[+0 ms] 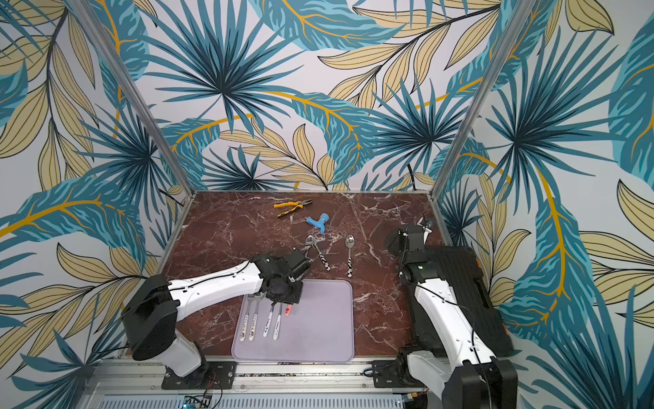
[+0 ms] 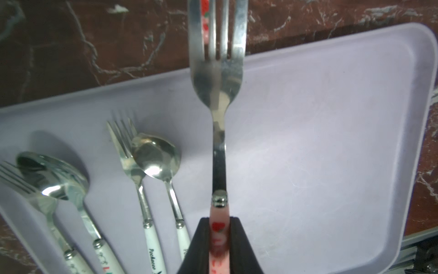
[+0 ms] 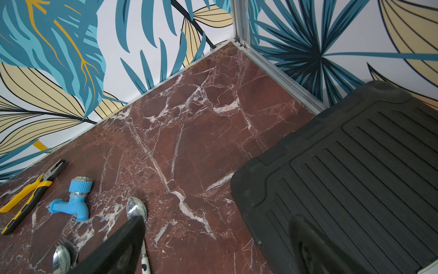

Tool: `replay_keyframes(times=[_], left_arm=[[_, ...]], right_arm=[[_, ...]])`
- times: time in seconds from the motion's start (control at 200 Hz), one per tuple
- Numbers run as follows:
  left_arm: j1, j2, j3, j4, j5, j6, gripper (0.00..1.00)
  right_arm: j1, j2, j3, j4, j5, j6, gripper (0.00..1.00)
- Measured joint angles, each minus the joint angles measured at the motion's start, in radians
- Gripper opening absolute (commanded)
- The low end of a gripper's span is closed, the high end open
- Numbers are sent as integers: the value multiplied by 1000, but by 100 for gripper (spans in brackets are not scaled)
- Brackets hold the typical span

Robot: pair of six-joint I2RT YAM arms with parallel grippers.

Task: Set the spoon and fork side by side
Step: Place the fork on the tray.

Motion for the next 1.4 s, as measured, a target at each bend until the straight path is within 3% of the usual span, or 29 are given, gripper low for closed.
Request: replay_keyframes(times=[0.245, 0.616, 1.031, 1.397], left_arm=[[-89, 43, -42, 50, 1, -109, 0], [-90, 94, -77, 58, -3, -160, 1], [-90, 101, -76, 51, -2, -151, 33], [-74, 97, 87, -73, -44, -89, 43]], right_arm=[[0, 0, 0, 0, 0, 0, 99], [0, 0, 0, 0, 0, 0, 100], [0, 0, 0, 0, 0, 0, 100], [0, 0, 0, 0, 0, 0, 100]])
